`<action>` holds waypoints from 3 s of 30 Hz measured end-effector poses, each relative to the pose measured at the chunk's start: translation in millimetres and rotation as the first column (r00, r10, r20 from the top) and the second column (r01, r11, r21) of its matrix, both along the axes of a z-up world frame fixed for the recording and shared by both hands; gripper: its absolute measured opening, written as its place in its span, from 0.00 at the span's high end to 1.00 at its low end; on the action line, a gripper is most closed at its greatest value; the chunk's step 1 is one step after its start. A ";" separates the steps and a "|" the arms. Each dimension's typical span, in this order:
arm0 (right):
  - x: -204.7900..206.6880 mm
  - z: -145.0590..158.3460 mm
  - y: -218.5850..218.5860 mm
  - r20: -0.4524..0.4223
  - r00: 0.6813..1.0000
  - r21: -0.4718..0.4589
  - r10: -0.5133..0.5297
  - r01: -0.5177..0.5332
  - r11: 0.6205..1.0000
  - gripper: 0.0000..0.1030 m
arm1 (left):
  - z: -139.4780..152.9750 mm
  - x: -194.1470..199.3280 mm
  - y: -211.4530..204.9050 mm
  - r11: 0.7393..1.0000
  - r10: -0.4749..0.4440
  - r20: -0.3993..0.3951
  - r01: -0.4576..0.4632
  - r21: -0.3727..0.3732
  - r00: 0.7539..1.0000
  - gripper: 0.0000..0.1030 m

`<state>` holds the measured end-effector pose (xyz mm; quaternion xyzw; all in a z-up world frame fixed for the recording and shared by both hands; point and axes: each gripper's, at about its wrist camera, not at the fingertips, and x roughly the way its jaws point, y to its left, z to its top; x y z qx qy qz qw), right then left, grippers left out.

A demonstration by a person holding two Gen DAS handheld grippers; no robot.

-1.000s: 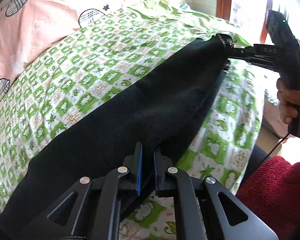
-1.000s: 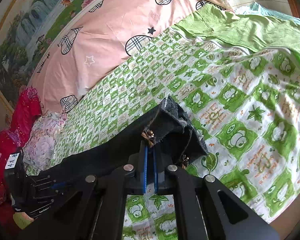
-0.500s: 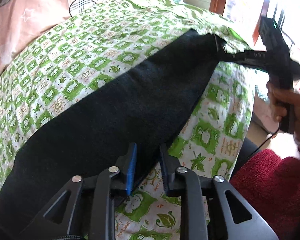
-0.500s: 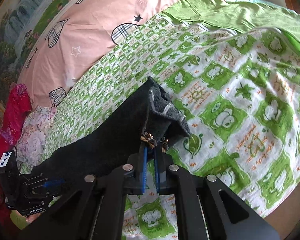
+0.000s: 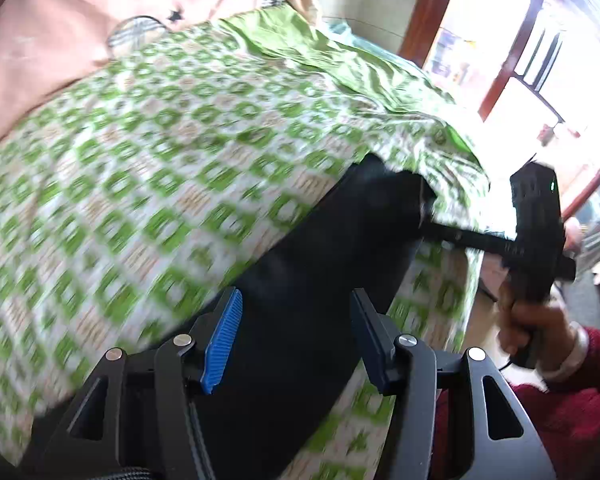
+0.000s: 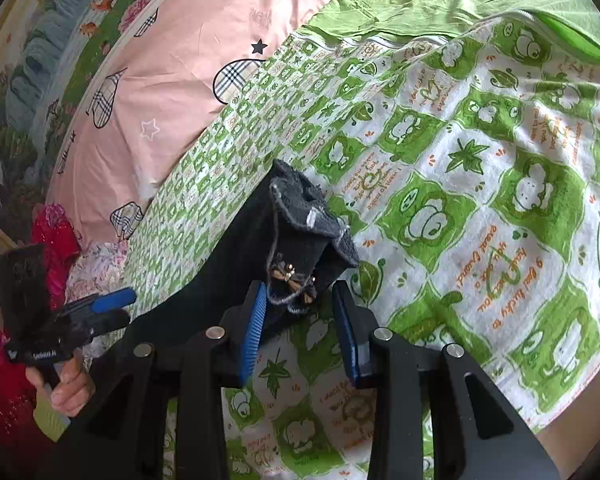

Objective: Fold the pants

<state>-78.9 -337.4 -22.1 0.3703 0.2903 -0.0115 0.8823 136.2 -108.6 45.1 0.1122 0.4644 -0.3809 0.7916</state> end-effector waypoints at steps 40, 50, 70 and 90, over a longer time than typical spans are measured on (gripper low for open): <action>-7.8 16.9 -5.0 0.223 0.962 0.115 0.160 -0.189 0.975 0.90 | -13.4 34.9 -131.6 0.988 -0.145 -0.056 0.148 0.051 0.988 0.84; 12.3 57.2 37.4 0.357 0.874 0.095 0.329 -0.385 0.918 0.90 | 36.2 14.7 -63.3 0.993 -0.073 0.026 0.075 -0.095 0.997 0.85; 99.7 25.3 167.4 0.091 0.767 0.069 0.635 -0.641 0.764 0.90 | -32.9 15.1 115.4 0.935 0.129 -0.126 -0.163 -0.315 0.984 0.84; 111.3 20.6 242.4 -0.163 0.564 0.044 0.810 -0.816 0.577 0.56 | -55.7 2.8 206.1 0.867 0.327 -0.330 -0.420 -0.268 0.886 0.81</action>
